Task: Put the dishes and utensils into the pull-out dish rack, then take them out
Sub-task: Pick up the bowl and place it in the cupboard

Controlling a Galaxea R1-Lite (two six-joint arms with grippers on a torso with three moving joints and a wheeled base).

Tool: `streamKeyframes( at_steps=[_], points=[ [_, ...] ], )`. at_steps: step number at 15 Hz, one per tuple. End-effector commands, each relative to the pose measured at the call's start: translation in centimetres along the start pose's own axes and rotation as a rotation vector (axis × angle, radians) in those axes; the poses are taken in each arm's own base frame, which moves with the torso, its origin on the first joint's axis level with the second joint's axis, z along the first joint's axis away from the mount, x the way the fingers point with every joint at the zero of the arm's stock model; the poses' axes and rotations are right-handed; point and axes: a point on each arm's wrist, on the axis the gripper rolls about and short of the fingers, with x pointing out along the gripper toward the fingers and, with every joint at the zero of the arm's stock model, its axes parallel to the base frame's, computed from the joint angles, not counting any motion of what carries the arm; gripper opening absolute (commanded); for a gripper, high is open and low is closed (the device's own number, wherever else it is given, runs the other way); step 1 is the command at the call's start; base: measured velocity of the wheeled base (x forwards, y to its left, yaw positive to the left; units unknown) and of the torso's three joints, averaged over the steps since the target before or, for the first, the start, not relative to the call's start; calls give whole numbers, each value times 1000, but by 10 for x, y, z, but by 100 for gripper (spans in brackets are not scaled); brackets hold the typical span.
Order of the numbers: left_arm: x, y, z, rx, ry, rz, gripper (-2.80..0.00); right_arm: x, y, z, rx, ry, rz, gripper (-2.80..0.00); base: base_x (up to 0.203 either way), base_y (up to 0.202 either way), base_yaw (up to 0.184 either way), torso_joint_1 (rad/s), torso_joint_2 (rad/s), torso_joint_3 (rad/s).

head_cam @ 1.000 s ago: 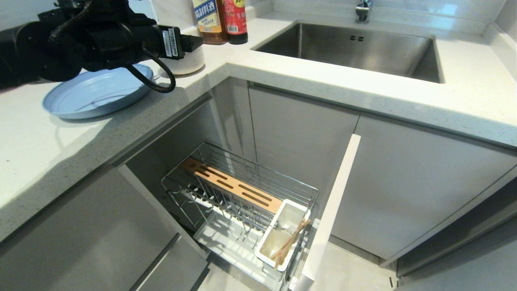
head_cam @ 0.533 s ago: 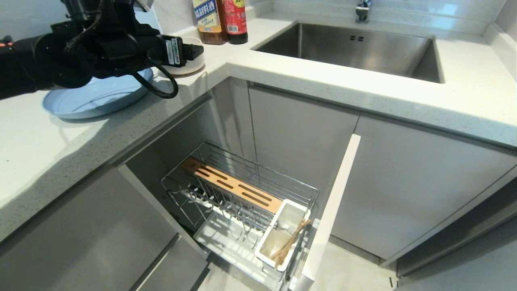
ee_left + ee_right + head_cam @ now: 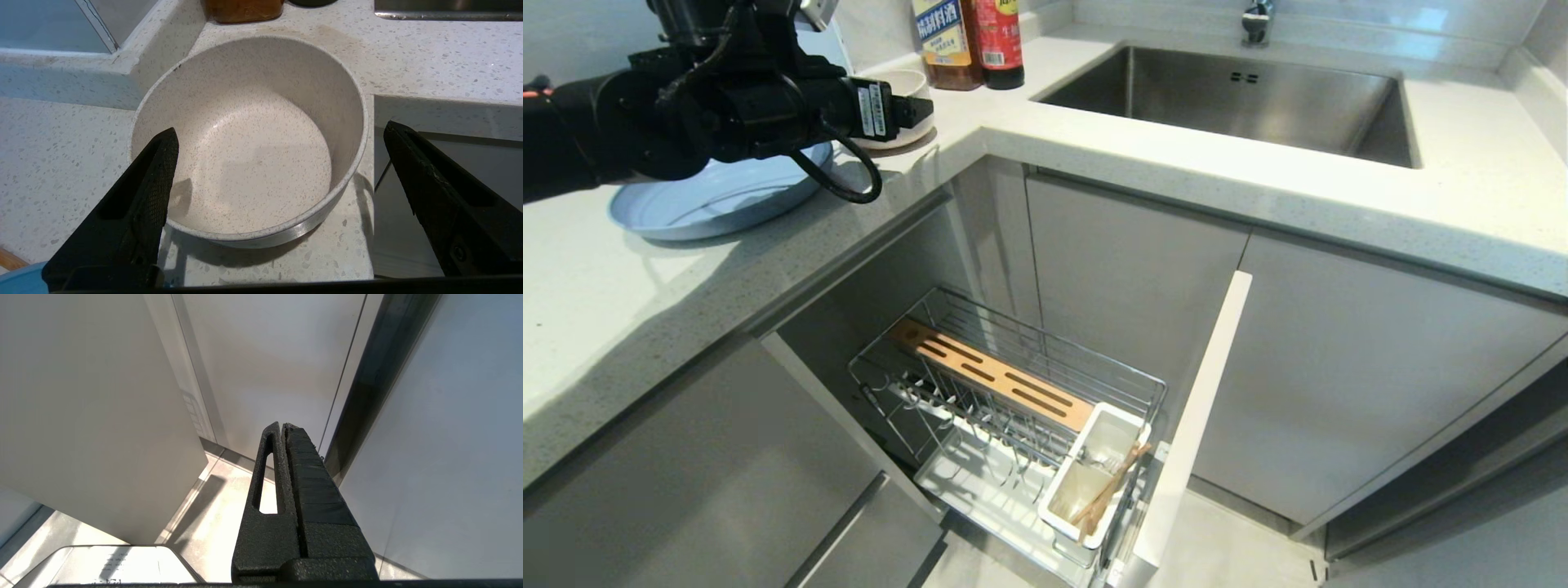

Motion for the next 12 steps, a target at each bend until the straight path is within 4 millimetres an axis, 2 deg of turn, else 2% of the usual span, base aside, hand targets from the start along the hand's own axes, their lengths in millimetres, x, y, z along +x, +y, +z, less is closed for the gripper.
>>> streamKeyframes(
  at_steps=[1,12],
  points=[
    [0,0,-1,-1,13,-2,0,0,0,0,0,2,0,-280,0,0,0,0,0,0],
    [-2,2,-6,-12,64,-6,0,0,0,0,0,1,0,-280,0,0,0,0,0,0]
  ],
)
